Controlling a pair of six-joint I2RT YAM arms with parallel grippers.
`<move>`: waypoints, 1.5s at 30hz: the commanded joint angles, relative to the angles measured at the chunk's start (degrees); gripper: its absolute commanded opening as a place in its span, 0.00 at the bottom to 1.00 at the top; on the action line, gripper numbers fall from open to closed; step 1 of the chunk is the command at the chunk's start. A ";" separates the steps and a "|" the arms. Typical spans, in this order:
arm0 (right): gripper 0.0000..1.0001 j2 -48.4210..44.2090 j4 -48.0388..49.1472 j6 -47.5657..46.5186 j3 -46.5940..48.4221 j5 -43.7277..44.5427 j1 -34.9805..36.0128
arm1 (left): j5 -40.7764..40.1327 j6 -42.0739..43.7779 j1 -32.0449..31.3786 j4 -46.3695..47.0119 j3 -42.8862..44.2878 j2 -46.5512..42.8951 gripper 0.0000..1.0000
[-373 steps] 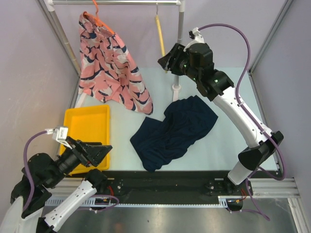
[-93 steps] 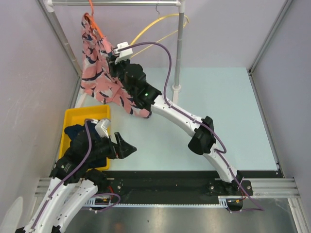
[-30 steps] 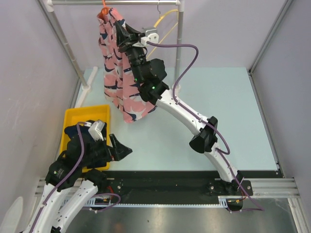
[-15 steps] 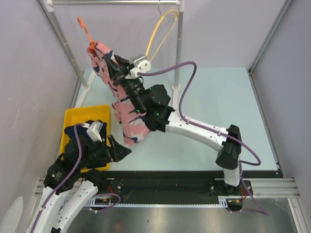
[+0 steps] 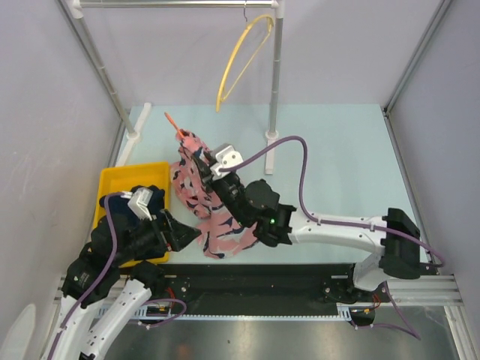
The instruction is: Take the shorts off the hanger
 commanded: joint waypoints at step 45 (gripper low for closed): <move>0.00 -41.76 -17.14 19.79 -28.77 0.85 7.17 | -5.76 -1.52 2.38 32.21 14.40 38.20 0.63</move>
